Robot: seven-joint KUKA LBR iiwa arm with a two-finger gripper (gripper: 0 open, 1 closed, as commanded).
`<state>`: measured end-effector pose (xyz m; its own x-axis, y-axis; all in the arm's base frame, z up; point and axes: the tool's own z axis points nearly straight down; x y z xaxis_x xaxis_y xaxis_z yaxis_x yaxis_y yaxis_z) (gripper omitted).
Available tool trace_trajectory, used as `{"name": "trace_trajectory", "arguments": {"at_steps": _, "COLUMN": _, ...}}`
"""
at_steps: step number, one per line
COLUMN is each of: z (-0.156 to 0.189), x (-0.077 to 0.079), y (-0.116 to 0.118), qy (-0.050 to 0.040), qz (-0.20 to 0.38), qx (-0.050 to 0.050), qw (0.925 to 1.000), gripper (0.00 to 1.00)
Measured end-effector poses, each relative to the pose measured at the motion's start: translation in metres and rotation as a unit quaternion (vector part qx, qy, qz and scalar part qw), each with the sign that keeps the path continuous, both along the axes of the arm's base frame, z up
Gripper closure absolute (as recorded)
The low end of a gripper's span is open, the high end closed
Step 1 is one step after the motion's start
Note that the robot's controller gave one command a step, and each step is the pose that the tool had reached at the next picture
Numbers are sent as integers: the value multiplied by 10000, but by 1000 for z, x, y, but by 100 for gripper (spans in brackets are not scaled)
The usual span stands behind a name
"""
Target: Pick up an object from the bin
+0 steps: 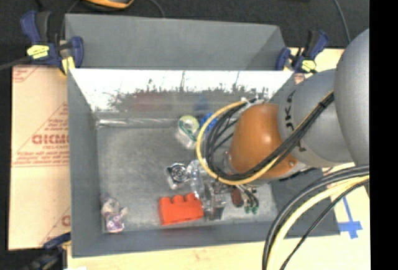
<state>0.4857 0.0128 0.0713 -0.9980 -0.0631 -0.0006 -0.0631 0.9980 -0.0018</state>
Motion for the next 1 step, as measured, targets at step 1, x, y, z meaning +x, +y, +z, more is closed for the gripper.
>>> {"name": "trace_trajectory", "arguments": {"at_steps": 1, "z": -1, "x": 1, "y": 0, "qy": -25, "qz": -26, "qx": 3, "qw": 10000, "gripper": 0}}
